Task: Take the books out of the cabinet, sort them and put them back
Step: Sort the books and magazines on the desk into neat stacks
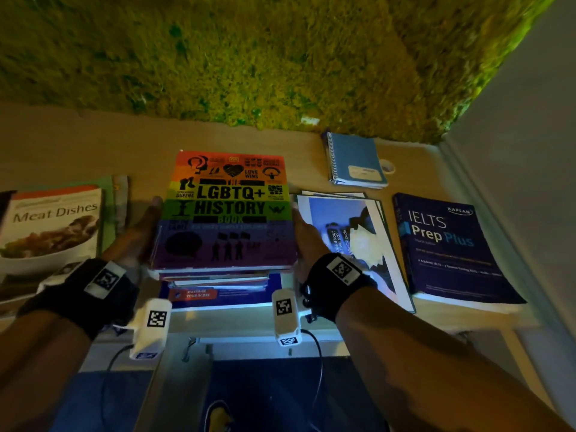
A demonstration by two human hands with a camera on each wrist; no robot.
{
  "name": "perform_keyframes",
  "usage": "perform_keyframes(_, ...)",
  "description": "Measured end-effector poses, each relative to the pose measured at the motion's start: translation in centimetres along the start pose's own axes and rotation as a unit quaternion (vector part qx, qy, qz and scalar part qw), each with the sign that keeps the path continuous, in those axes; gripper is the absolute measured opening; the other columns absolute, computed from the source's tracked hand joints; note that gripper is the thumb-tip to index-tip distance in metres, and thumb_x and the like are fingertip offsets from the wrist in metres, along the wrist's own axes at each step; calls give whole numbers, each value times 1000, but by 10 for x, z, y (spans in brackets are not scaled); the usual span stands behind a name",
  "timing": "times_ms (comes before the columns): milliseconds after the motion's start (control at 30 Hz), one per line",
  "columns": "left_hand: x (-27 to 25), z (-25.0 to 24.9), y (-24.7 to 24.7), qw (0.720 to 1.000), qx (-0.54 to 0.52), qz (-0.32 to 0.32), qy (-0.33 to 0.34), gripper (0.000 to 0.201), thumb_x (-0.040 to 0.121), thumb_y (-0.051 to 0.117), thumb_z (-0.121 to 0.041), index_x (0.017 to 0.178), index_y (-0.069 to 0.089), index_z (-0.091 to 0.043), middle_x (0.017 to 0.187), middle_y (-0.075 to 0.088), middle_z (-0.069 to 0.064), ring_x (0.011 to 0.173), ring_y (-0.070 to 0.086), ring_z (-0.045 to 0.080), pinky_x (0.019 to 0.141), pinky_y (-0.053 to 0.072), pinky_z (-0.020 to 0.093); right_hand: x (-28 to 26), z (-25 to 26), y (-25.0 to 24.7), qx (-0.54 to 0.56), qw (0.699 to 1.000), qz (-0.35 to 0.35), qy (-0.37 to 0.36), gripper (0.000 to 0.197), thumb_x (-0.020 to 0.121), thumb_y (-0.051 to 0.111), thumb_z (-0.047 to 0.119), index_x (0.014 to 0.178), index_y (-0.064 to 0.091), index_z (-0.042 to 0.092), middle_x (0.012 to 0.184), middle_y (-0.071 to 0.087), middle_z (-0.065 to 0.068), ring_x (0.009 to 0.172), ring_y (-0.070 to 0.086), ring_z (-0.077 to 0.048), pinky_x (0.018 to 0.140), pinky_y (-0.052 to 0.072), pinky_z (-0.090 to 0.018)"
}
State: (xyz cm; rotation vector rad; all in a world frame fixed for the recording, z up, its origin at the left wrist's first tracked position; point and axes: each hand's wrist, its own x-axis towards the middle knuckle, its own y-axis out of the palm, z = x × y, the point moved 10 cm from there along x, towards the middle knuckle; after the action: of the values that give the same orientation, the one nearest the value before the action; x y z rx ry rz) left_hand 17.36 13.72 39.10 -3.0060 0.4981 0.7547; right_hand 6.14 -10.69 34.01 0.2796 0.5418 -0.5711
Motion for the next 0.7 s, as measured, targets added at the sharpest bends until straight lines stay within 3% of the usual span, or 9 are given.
perform_keyframes(67,-7,-2,5,999,-28,21,-6,45,97,42,-55,71,77,-43,84,78,-6,63,73,6,72,51,34,-8,-1,15,81,994,76,10,70,93,47,73,133,67,19,135,64,-22,125,60,-42,112,41,-62)
perform_keyframes(167,-15,-8,11,1000,-16,9,-20,34,100,35,-54,83,61,-40,63,72,-10,47,68,6,59,53,31,-17,-1,32,125,977,170,20,73,93,45,74,146,55,24,144,60,-15,134,56,-36,116,37,-63)
perform_keyframes(233,-19,-7,19,999,-30,36,-23,30,100,33,-54,93,58,-40,77,77,-5,53,71,8,55,56,27,-21,2,40,108,973,202,11,73,88,57,73,144,57,27,141,63,-13,130,60,-35,113,40,-63)
perform_keyframes(300,-21,-3,26,994,-64,79,-31,45,93,44,-64,115,68,-35,121,70,11,91,75,23,90,55,43,-22,1,42,90,973,211,7,75,83,66,72,144,57,30,138,66,-11,127,63,-34,111,44,-61)
perform_keyframes(333,-20,0,25,992,-86,82,-36,50,89,49,-66,120,70,-33,131,65,14,103,72,28,100,49,51,-21,0,42,85,974,209,10,76,81,69,72,144,56,30,138,66,-10,127,63,-33,111,44,-60)
perform_keyframes(367,-18,1,23,991,-104,83,-28,46,89,50,-65,113,74,-34,130,66,12,105,71,29,99,51,50,-23,1,42,90,973,212,7,75,82,69,70,144,56,29,138,66,-10,127,63,-33,111,45,-59)
perform_keyframes(433,-23,4,15,994,-90,53,-27,39,92,48,-60,87,81,-39,113,74,6,93,75,22,81,60,39,-26,3,45,119,967,226,7,66,90,64,63,143,58,25,138,66,-12,127,63,-35,110,45,-59)
perform_keyframes(567,-37,19,10,990,-107,81,-48,57,85,56,-69,125,68,-31,129,66,12,120,62,35,108,40,59,-36,9,55,157,958,242,9,57,98,55,53,144,58,19,136,66,-14,125,63,-37,107,47,-60)
perform_keyframes(700,-45,11,-6,976,-201,85,-22,48,95,48,-52,118,73,-18,129,66,16,116,64,35,103,46,55,-42,13,82,157,951,266,10,52,100,52,50,140,60,18,133,68,-16,122,65,-39,106,47,-61)
